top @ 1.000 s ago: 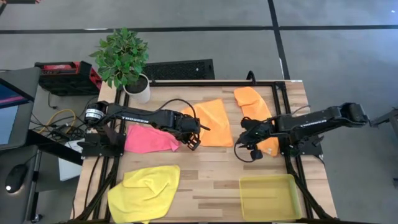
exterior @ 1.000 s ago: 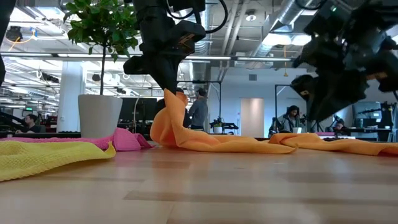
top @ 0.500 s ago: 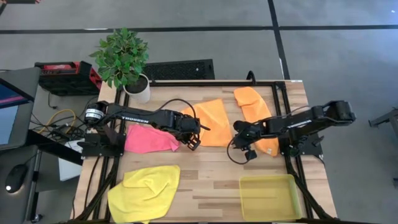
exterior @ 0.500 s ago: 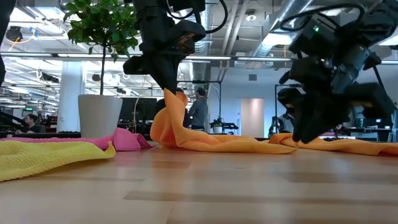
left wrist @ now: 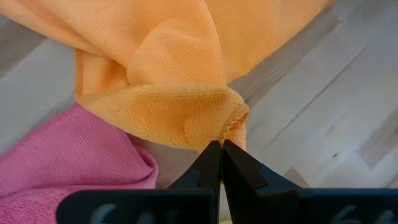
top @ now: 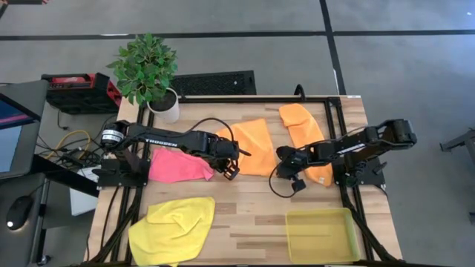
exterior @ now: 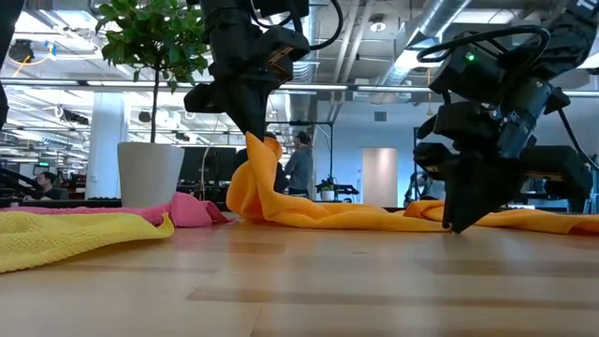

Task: Fold microfiber towels
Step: Fold the left orange microfiber cloth

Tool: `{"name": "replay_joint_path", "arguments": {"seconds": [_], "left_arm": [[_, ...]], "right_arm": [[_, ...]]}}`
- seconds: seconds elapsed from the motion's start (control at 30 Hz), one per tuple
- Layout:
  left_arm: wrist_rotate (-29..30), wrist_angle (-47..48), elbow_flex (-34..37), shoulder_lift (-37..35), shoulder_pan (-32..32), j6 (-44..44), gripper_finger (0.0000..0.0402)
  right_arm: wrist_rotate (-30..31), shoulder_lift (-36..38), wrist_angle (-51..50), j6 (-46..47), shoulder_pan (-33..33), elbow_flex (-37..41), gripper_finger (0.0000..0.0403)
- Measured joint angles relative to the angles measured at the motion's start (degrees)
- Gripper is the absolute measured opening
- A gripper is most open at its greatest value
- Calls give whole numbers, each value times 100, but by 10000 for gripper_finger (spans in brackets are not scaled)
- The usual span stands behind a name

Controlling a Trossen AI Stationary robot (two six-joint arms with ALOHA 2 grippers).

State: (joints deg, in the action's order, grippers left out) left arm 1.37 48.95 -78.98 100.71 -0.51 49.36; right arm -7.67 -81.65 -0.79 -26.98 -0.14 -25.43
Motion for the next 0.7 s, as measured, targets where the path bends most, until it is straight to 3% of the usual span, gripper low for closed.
{"name": "replay_joint_path", "arguments": {"seconds": [0.17, 0.43, 0.7], "left_arm": [[0, 0, 0, 0, 2, 0, 0], [139, 90, 0, -189, 0, 92, 0], [703, 292, 0, -864, 6, 603, 0]], "right_arm": [[27, 2, 32, 453, 0, -2, 9], [56, 310, -836, 1224, 11, -449, 5], [718, 1111, -2071, 1450, 11, -1386, 3]]}}
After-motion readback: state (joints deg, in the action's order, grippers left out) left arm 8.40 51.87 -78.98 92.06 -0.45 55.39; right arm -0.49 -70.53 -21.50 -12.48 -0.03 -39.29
